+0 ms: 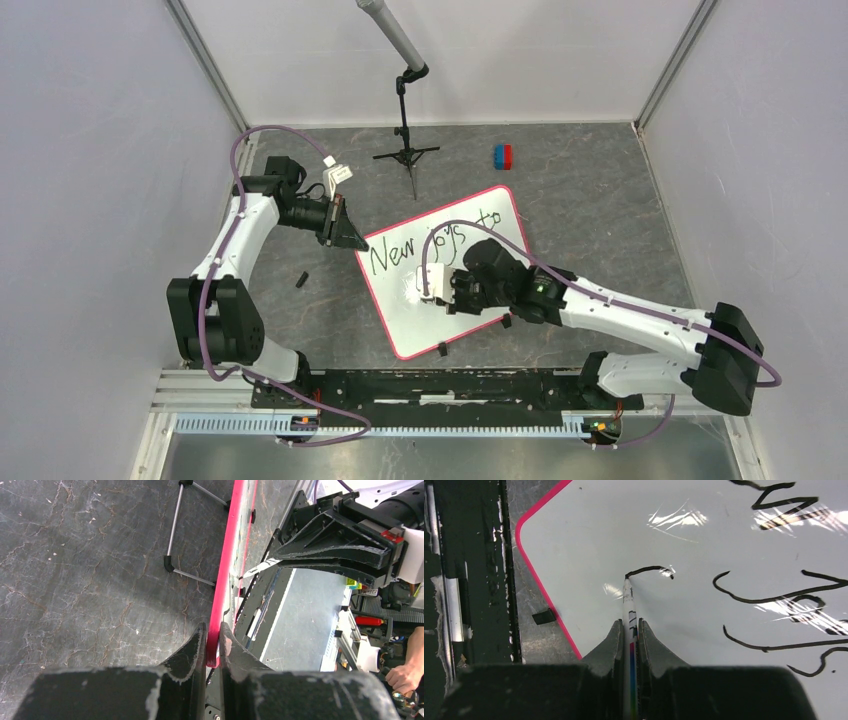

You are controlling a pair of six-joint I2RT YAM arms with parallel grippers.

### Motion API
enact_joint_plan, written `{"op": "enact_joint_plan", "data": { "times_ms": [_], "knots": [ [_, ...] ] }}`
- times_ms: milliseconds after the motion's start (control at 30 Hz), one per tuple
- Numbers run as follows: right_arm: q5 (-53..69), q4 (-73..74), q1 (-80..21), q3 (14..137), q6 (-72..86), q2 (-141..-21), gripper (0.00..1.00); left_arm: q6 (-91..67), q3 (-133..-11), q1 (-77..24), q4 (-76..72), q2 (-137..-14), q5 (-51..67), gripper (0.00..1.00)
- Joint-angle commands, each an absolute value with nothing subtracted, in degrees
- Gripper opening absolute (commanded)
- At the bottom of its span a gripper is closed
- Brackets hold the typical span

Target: Write a sentence on the whiteboard

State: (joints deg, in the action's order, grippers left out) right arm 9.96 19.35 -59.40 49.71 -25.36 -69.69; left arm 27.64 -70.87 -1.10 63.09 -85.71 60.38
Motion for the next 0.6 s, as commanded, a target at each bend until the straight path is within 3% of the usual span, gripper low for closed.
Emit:
{"op": "enact_joint_plan", "data": {
  "times_ms": [0, 233, 567],
  "knots": [
    [9.75, 20.55, -59.92, 46.06, -26.15, -68.4, 0.0, 28.87, -70.84, -1.49, 62.01, -86.31, 58.63, 0.02],
    [11.59, 20.73, -62.23, 44.76, -26.67, -69.66, 0.0, 28.92, -70.76, -1.49, 61.97, -86.23, 58.42, 0.03],
    [14.33, 20.74, -63.03, 52.02, -25.4, -69.27, 0.0, 28.85, -70.75, -1.49, 61.98, -86.31, 58.44, 0.02]
  ]
}}
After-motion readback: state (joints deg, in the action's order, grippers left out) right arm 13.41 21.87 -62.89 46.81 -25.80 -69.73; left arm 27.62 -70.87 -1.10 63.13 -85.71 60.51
